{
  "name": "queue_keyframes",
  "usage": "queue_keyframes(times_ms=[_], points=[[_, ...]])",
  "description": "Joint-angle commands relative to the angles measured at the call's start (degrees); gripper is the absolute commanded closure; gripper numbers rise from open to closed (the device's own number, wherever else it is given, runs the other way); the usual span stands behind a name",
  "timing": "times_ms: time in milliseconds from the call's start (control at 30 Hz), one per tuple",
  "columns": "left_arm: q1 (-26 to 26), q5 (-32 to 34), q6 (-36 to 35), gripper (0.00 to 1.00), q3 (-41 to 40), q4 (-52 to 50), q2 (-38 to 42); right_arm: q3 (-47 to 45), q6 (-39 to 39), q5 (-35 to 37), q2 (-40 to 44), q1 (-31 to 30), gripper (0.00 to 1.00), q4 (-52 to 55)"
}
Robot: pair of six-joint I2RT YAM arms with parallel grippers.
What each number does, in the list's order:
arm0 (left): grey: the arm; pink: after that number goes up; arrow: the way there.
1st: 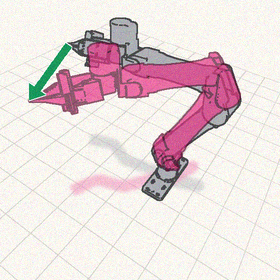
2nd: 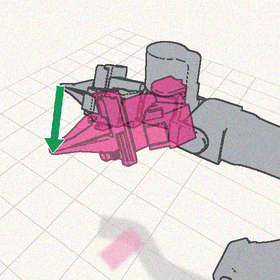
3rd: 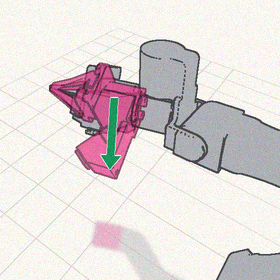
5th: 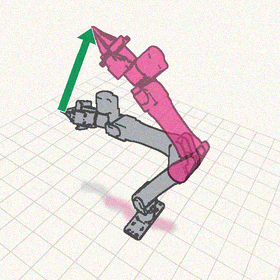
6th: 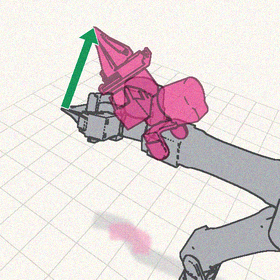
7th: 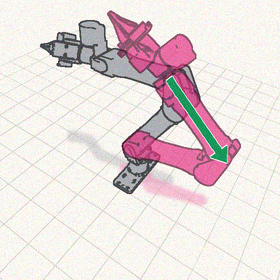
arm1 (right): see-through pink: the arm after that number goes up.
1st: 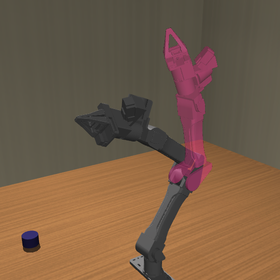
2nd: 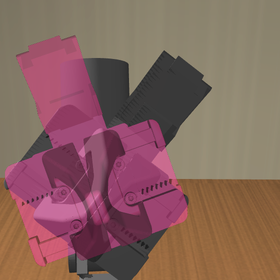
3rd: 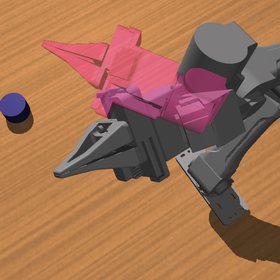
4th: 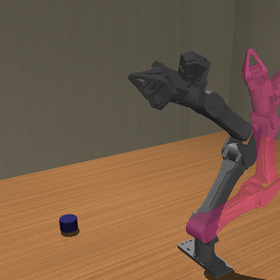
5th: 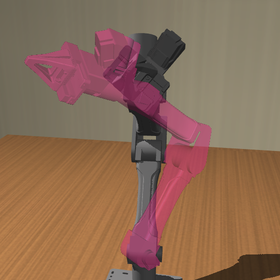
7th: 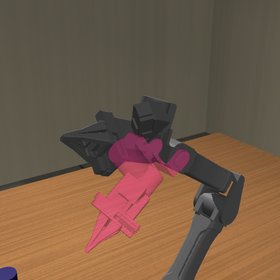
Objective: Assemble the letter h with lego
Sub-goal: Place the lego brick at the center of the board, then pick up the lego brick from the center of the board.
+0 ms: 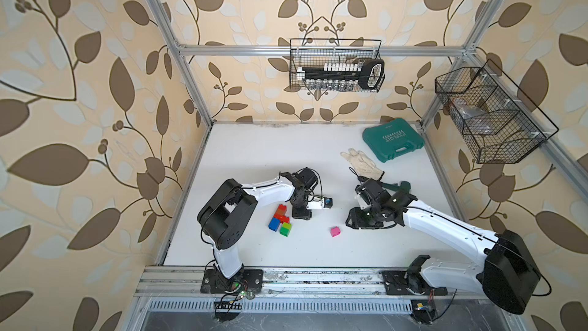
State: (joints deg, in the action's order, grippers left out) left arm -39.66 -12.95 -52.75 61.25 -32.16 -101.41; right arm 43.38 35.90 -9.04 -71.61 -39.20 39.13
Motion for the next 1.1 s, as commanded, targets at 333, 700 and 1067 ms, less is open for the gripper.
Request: queue_keyframes(times_ms=[333,700,1067], points=[[12.9,-22.4,5.1,0.36,0.8,-6.7,11.5,4.9,-2.1,7.9,-9.3,-13.4,0.36,-4.0],[20.8,-28.8,14.7,0.3,-0.8,-9.4,16.7,6.4,-2.7,14.4,-19.7,-15.7,0.48,-8.0],[24.0,-27.9,31.5,0.28,1.0,-9.9,15.3,0.2,-4.8,19.1,-9.5,-19.2,0.72,-17.1]])
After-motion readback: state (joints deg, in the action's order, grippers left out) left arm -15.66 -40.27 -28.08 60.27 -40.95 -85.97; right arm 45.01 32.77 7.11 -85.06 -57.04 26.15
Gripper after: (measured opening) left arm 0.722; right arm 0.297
